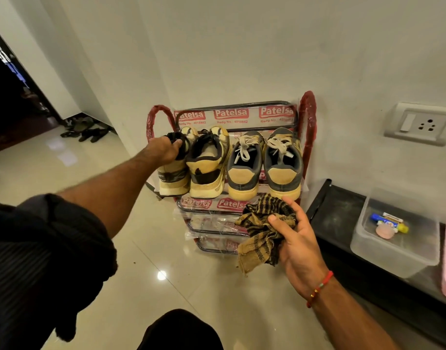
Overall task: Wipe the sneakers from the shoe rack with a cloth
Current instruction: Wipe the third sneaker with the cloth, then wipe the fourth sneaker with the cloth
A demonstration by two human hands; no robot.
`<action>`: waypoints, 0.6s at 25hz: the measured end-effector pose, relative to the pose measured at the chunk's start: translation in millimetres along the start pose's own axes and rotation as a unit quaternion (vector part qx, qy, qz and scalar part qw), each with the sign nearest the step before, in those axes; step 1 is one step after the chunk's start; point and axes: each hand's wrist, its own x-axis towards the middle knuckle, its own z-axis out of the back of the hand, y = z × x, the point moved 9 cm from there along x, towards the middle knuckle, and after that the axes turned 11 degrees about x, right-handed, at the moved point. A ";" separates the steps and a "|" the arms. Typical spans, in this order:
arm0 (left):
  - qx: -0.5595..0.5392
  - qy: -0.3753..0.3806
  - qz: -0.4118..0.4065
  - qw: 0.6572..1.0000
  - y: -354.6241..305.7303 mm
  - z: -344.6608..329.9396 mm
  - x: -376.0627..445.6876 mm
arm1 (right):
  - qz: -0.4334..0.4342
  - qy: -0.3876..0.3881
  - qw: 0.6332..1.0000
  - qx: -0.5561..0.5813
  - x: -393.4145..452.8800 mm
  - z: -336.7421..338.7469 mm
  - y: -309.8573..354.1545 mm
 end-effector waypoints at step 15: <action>-0.317 -0.074 0.188 0.926 27.1 -16.4 6.3 | 0.001 0.014 0.999 -0.035 -5.6 7.9 6.9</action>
